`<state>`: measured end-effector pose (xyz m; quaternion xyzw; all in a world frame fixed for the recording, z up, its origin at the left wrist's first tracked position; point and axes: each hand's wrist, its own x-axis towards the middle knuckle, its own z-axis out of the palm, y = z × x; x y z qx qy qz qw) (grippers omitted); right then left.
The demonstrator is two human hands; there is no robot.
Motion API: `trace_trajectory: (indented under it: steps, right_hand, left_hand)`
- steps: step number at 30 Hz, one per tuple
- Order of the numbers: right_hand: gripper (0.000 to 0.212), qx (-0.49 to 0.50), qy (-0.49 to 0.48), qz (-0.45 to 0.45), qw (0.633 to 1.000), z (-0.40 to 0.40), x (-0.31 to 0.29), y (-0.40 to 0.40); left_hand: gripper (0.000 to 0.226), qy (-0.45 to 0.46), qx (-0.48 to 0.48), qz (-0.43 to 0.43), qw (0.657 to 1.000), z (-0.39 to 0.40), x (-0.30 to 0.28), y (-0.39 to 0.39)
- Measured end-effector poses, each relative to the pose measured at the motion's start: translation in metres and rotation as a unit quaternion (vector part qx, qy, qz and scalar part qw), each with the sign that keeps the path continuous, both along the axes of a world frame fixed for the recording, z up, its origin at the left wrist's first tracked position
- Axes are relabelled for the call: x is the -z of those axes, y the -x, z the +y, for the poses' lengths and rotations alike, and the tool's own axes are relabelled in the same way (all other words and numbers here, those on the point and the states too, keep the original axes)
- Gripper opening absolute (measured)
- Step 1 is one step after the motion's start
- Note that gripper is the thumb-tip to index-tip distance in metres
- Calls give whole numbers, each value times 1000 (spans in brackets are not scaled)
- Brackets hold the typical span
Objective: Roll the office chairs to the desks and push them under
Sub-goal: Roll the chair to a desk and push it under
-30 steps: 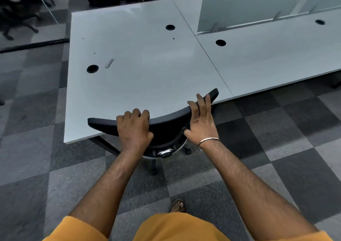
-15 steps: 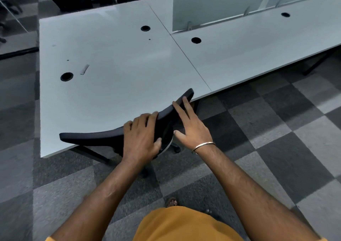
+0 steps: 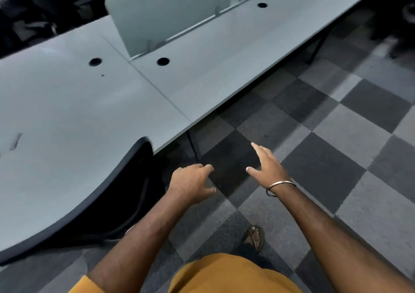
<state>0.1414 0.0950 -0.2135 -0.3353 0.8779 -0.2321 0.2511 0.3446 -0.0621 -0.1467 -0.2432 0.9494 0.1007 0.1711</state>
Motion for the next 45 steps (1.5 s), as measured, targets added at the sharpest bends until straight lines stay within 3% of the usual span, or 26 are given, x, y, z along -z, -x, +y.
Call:
trace_trajectory:
  steps: [9,14,22,36,45]
  right_hand:
    - [72,123,-37,-18,992,108,-2,161]
    - [72,183,-48,-32,981,164,8,237]
    - [59,253,-58,-12,966,206,1,333]
    - [41,336,-67,-8,939,197,-16,565]
    - [29,385,-62,-5,921,218,-21,709]
  left_hand:
    - [70,-94,131,-127,979,52,5,214]
    - [62,-152,157,-85,972,81,8,311]
    - [49,-90,184,12,979,97,13,443]
    - [40,-140,234,10,962,67,10,713]
    - [44,-118,279,-14,953,75,18,876]
